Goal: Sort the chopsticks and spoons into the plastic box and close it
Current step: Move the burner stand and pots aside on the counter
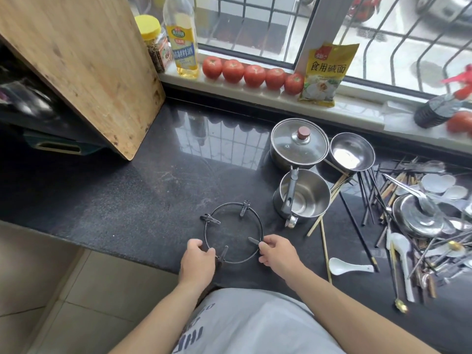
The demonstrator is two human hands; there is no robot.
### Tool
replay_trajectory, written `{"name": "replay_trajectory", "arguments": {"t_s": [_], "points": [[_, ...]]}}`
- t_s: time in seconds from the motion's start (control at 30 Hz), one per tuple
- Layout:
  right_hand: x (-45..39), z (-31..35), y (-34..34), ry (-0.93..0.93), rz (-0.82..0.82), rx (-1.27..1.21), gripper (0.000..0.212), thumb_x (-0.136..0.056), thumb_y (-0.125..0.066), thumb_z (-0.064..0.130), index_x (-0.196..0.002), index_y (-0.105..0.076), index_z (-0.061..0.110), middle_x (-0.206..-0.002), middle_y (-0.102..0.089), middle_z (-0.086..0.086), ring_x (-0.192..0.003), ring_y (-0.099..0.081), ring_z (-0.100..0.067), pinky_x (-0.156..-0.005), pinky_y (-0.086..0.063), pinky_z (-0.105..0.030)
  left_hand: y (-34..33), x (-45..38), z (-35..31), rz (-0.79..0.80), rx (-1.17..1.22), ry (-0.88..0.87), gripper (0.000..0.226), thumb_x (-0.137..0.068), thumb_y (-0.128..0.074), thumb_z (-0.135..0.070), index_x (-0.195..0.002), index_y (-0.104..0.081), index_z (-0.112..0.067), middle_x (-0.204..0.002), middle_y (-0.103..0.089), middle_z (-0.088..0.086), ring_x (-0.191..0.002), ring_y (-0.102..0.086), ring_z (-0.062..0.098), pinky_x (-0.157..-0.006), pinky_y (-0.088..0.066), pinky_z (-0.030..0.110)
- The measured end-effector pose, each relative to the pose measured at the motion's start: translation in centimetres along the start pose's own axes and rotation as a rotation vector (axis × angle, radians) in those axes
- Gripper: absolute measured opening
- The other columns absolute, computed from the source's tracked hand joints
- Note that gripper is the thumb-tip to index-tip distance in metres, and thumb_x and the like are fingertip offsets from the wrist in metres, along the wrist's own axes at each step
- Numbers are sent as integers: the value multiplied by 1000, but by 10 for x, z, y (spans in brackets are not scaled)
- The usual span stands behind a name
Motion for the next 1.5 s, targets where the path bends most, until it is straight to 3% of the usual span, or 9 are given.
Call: {"name": "replay_trajectory", "arguments": {"t_s": [0.1, 0.17, 0.27, 0.53, 0.63, 0.77, 0.97, 1.23, 1.5], "points": [[12, 0, 13, 51, 18, 108, 17, -97, -55, 24, -113, -58, 26, -100, -69, 6, -73, -72, -11, -66, -54, -20, 10, -7, -15, -258, -534, -505, 69, -100, -55, -38, -158, -30, -10, -157, -36, 12, -139, -45, 33, -109, -44, 43], [20, -2, 23, 50, 12, 181, 15, -96, -52, 22, -106, -63, 23, -99, -70, 5, -74, -72, -8, -60, -51, -17, 9, -17, -26, -202, -782, -706, 80, -105, -37, -49, -164, -3, -6, -172, -2, 11, -159, -9, 31, -127, -20, 42], [32, -3, 35, 69, -25, 219, 16, -94, -53, 21, -90, -68, 24, -86, -72, 6, -67, -71, -7, -70, -56, -27, 0, -41, -20, -82, -957, -725, 81, -99, -1, -60, -158, 18, -8, -168, 21, 9, -158, 11, 26, -129, -5, 40], [25, 68, 75, 335, -426, 252, 11, -98, -50, 27, -94, -60, 27, -88, -65, 10, -85, -60, -14, -74, -47, -35, -8, -45, -28, -76, -1018, -657, 80, -106, -14, -58, -155, 26, -9, -168, 25, 10, -157, 17, 28, -129, -3, 43], [-8, 98, 82, 381, -502, 332, 19, -96, -54, 32, -109, -53, 18, -102, -63, -1, -97, -57, -25, -86, -48, -43, -3, -37, -29, -76, -902, -660, 79, -106, -25, -56, -160, 14, -13, -170, 16, 10, -159, 10, 30, -129, -5, 46], [-42, 116, 78, 172, -449, 284, 40, -92, -55, 42, -118, -46, 13, -112, -66, -13, -104, -62, -37, -91, -50, -45, 6, -8, -13, -155, -671, -675, 72, -99, -60, -39, -159, -32, -11, -164, -31, 11, -149, -35, 30, -118, -38, 42], [-56, 118, 79, 120, -480, 85, 31, -98, -51, 33, -121, -53, 12, -114, -66, -13, -97, -58, -32, -85, -45, -38, -1, -20, 10, 27, -88, -39, 23, -100, -59, -33, -114, -62, -15, -105, -68, -1, -105, -65, 25, -90, -48, 37], [-48, 114, 80, 287, -479, -46, 23, -96, -58, 29, -117, -57, 18, -92, -68, 1, -95, -62, -25, -82, -40, -33, -16, -39, -15, 117, 12, 124, 25, -103, -41, -26, -87, -47, -8, -75, -63, 15, -39, -56, 24, -49, -44, 27], [-26, 158, 62, 500, -360, -71, 15, -97, -62, 28, -110, -56, 31, -74, -62, 2, -67, -56, -4, -66, -43, -24, 37, -122, -58, -51, 233, 177, 21, -105, -41, -17, -89, -45, -5, -79, -55, 22, -43, -53, 26, -31, -39, 23]]}}
Point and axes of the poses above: each hand's wrist, its own x-axis away from the middle knuckle, its own y-axis out of the back of the hand, z = x × y, the point moved 1 cm from there along -x, towards the middle knuckle
